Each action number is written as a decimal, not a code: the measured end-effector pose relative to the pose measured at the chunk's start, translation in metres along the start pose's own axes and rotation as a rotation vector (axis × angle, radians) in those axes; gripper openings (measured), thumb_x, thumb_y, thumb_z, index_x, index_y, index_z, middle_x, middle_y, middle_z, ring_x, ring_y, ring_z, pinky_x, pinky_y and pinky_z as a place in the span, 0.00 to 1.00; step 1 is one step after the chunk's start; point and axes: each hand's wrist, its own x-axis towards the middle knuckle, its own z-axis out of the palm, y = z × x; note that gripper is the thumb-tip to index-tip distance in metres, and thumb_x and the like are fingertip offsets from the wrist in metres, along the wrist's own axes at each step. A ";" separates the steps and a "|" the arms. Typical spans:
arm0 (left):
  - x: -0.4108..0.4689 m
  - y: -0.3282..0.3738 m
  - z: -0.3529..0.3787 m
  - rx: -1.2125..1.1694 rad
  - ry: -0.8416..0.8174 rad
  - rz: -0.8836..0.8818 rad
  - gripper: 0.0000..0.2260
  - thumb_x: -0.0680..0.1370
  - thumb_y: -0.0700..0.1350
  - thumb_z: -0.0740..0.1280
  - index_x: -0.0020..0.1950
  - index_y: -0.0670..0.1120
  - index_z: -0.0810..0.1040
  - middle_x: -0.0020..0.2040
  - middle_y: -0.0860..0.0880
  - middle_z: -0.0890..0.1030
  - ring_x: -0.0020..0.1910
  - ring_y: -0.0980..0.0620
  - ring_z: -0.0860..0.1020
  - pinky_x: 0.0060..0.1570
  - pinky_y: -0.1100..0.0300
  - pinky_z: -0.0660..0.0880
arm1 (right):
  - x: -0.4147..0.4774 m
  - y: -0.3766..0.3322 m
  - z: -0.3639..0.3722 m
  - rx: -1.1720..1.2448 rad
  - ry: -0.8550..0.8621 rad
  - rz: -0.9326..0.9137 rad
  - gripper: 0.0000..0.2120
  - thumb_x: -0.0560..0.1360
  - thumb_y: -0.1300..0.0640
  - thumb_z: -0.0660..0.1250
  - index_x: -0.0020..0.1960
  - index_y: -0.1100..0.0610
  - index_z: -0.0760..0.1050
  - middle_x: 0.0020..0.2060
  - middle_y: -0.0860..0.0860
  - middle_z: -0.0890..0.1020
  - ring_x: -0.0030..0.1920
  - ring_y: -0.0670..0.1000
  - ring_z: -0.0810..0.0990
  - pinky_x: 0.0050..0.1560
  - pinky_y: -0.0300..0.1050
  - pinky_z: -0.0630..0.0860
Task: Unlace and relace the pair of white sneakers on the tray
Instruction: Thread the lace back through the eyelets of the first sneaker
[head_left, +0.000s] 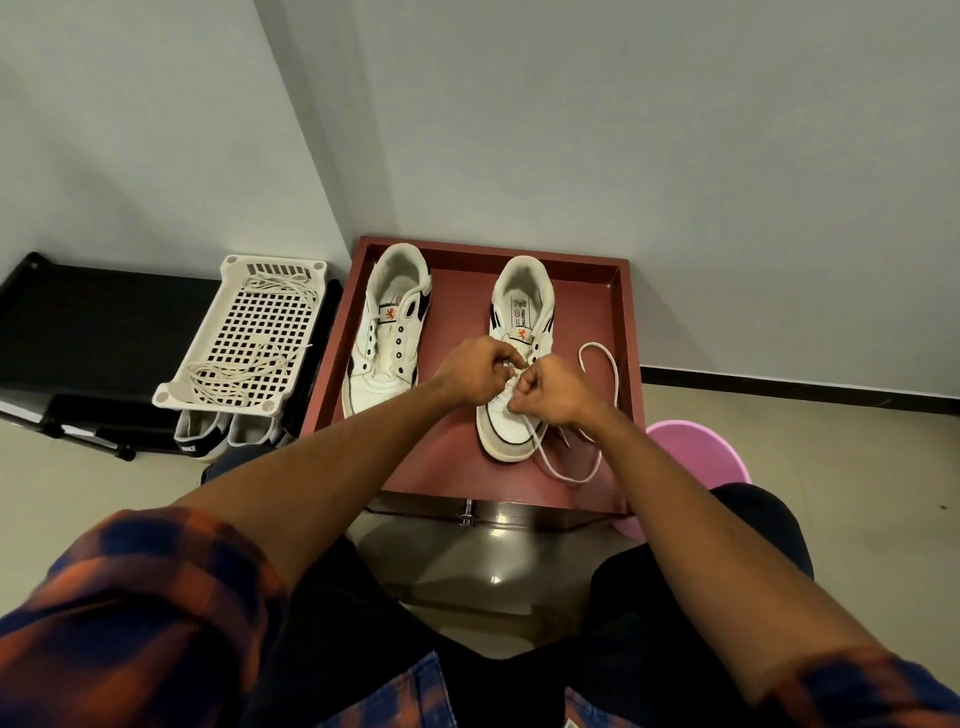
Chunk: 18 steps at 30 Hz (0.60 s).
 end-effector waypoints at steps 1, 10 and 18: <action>0.000 0.000 0.000 -0.004 -0.002 -0.001 0.12 0.77 0.39 0.66 0.55 0.50 0.85 0.41 0.55 0.82 0.32 0.61 0.75 0.40 0.64 0.70 | -0.002 0.007 -0.002 -0.004 -0.149 -0.009 0.07 0.67 0.56 0.76 0.35 0.59 0.83 0.29 0.50 0.83 0.33 0.50 0.81 0.38 0.50 0.79; -0.001 0.003 -0.002 0.000 -0.007 -0.018 0.11 0.78 0.40 0.66 0.55 0.49 0.85 0.30 0.62 0.74 0.27 0.62 0.73 0.37 0.64 0.69 | -0.022 0.031 -0.030 -0.219 -0.567 0.134 0.08 0.72 0.54 0.78 0.40 0.58 0.84 0.29 0.48 0.83 0.28 0.45 0.77 0.34 0.37 0.74; -0.002 0.006 -0.002 -0.006 -0.008 -0.013 0.11 0.77 0.40 0.67 0.57 0.49 0.84 0.44 0.55 0.83 0.35 0.61 0.75 0.42 0.65 0.69 | 0.000 0.009 0.006 -0.116 0.240 0.058 0.14 0.71 0.42 0.74 0.37 0.52 0.79 0.35 0.47 0.82 0.41 0.52 0.82 0.40 0.45 0.74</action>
